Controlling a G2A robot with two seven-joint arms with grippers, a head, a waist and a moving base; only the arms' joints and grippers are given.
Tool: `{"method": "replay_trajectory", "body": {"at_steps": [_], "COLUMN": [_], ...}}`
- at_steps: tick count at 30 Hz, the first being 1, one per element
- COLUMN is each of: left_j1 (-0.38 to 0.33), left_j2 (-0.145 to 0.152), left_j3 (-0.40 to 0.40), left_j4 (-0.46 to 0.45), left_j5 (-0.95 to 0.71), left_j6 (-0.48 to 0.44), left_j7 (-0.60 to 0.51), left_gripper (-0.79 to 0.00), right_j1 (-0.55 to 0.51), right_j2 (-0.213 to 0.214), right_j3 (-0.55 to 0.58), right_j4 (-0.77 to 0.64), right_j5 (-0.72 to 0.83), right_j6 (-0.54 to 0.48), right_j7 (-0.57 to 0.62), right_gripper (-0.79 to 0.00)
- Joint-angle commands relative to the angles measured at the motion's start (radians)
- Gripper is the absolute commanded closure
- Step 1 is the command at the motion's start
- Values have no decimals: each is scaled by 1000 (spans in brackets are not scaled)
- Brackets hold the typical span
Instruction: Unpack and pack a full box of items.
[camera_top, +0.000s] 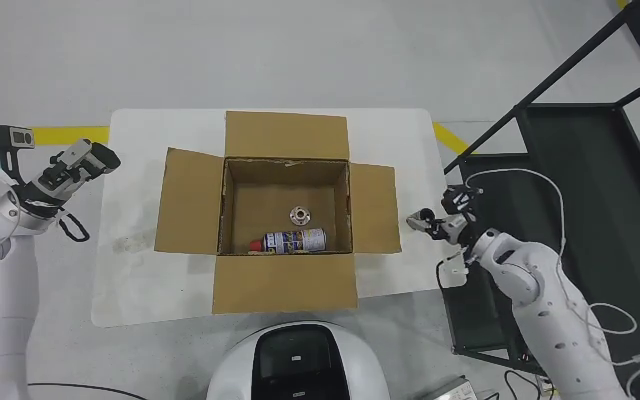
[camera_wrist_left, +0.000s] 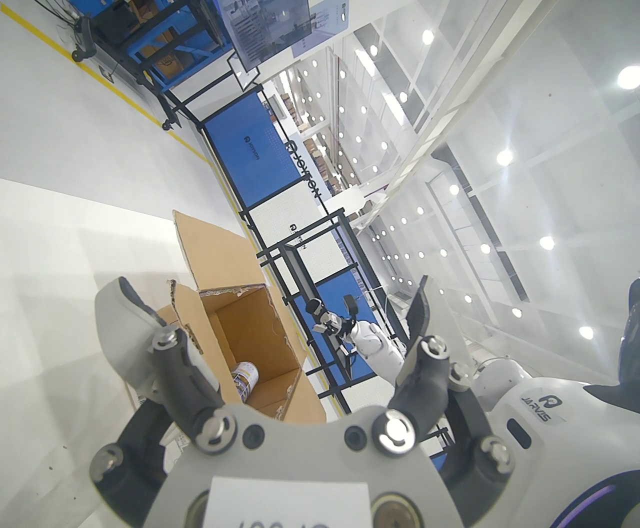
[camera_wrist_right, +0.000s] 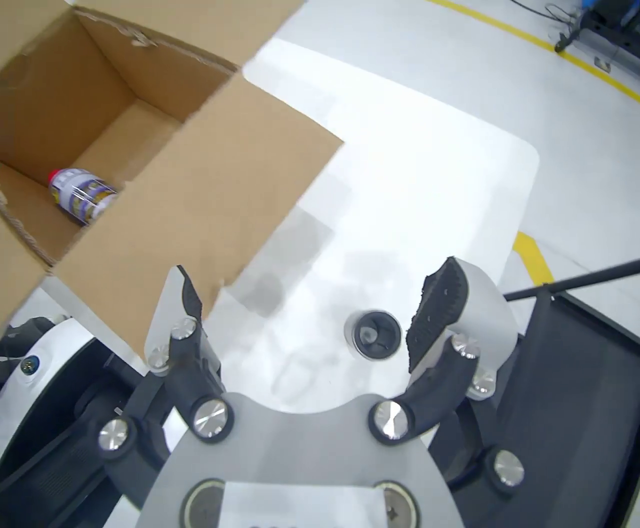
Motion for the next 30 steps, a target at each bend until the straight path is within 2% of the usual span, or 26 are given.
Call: {"method": "replay_trajectory", "body": {"at_steps": [1, 16, 29, 30], "left_j1": [0, 0, 0, 0], "left_j2": [0, 0, 0, 0], "left_j3": [0, 0, 0, 0], "left_j4": [0, 0, 0, 0], "left_j5": [0, 0, 0, 0], "left_j6": [0, 0, 0, 0], "left_j7": [0, 0, 0, 0], "left_gripper": [-785, -785, -785, -785], "right_j1": [-2, 144, 257, 265], "right_j2": [-1, -26, -45, -47], "right_j3": [-2, -152, -221, -226], "right_j4": [28, 246, 402, 410], "right_j5": [-3, 12, 15, 16], "right_j6": [20, 121, 165, 169], "right_j7": [14, 110, 98, 96], "right_gripper": [-785, -785, -785, -671]}}
